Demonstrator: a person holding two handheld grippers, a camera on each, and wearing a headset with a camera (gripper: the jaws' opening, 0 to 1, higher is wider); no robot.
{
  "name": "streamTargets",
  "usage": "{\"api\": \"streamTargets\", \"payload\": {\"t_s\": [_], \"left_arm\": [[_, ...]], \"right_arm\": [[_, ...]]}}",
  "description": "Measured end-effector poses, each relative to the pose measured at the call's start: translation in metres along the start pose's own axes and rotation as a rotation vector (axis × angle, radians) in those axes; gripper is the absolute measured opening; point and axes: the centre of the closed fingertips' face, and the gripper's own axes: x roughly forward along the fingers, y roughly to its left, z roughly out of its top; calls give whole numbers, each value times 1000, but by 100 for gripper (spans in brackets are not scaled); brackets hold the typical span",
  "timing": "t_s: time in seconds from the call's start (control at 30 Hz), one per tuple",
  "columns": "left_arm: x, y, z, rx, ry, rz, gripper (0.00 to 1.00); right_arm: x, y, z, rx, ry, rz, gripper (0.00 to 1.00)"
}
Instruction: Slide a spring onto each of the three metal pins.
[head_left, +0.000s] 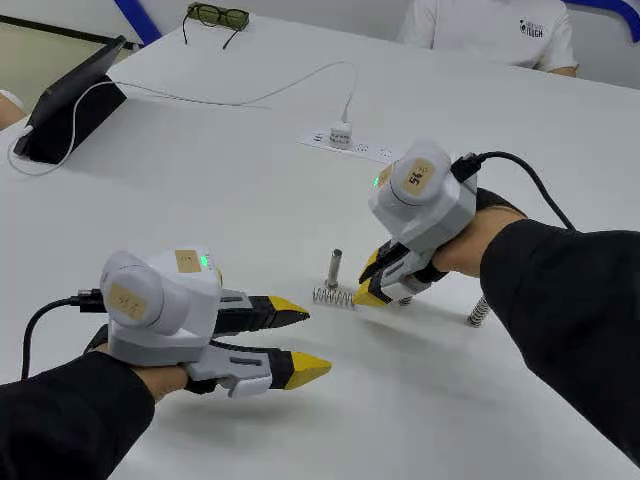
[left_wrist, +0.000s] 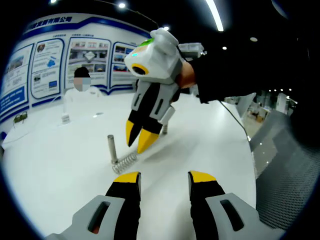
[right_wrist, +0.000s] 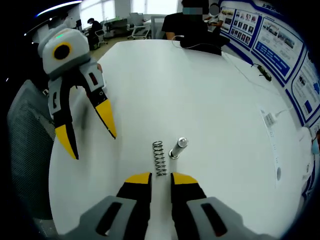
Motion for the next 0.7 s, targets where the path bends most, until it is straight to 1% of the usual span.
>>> {"api": "streamTargets", "payload": {"t_s": [0.2, 0.4, 0.53, 0.7], "left_arm": [[-1, 2, -3, -5, 3, 5, 38], [-2, 3, -5, -12, 6, 9, 38], [-4, 4, -6, -17, 7, 15, 38], [-5, 6, -7, -21, 8, 22, 37]], "right_arm": [[9, -2, -1, -15, 10, 5, 15], [18, -3, -4, -9, 19, 17, 14], [21, -1, -6, -2, 27, 26, 12], [20, 1, -7, 15, 29, 37, 12]]}}
